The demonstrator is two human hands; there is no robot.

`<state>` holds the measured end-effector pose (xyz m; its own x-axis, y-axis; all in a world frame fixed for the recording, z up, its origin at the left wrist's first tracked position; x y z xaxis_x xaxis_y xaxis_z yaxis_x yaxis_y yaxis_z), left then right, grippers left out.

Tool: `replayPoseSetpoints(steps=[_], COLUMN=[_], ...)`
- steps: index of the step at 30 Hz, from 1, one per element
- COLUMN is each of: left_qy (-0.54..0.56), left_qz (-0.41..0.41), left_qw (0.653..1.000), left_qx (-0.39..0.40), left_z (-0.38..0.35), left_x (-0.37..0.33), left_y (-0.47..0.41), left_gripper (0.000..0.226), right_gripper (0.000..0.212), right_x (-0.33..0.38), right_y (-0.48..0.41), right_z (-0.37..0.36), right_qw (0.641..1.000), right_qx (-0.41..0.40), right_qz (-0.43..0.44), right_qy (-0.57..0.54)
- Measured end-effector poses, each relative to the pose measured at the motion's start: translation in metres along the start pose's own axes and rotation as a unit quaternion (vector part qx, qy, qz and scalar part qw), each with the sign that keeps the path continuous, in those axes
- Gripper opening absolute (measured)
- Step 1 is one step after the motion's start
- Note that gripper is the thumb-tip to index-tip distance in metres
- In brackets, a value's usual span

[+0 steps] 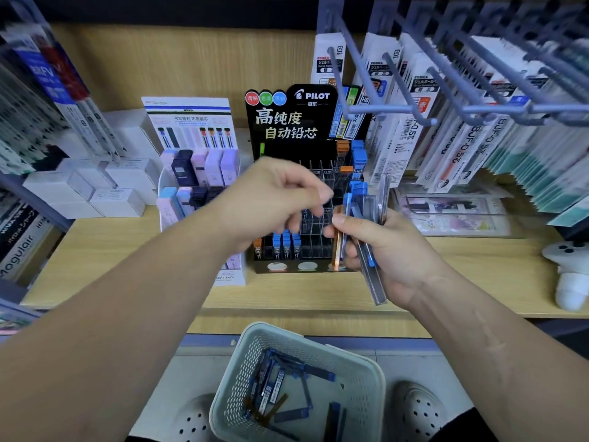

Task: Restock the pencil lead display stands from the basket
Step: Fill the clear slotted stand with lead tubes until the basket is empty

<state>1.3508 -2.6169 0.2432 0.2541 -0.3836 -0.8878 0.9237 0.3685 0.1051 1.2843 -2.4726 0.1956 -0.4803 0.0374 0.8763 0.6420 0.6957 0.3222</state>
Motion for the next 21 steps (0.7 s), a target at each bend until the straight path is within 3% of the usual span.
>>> replayPoseSetpoints(steps=[5, 10, 13, 21], left_qy=[0.075, 0.009, 0.016, -0.015], left_qz=[0.026, -0.012, -0.023, -0.100], left_qw=[0.996, 0.999, 0.999, 0.993], left_qx=[0.045, 0.050, 0.023, -0.064], left_z=[-0.016, -0.026, -0.031, -0.033], left_x=[0.010, 0.011, 0.011, 0.003], left_y=[0.009, 0.017, 0.017, 0.015], left_gripper=[0.018, 0.046, 0.042, 0.015], right_gripper=[0.004, 0.014, 0.033, 0.011], right_x=[0.005, 0.009, 0.007, 0.003], right_y=[0.002, -0.001, -0.002, -0.002], right_z=[-0.001, 0.015, 0.020, 0.020], right_qw=[0.998, 0.986, 0.984, 0.984], right_qx=[-0.013, -0.080, -0.098, -0.107], right_qz=[0.036, 0.054, 0.051, 0.027], right_qy=[-0.051, -0.139, -0.142, -0.143])
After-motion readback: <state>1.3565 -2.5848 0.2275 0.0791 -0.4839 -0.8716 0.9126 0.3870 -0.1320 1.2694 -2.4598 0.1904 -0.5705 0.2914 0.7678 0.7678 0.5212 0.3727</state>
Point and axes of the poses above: each hand's wrist, its own y-axis away from the middle knuckle, its own z-axis out of the back of the hand, x = y × z, the point moved 7 cm from there along -y, towards the middle knuckle, and after that the axes turned 8 degrees about -y, right-handed, at the moved point
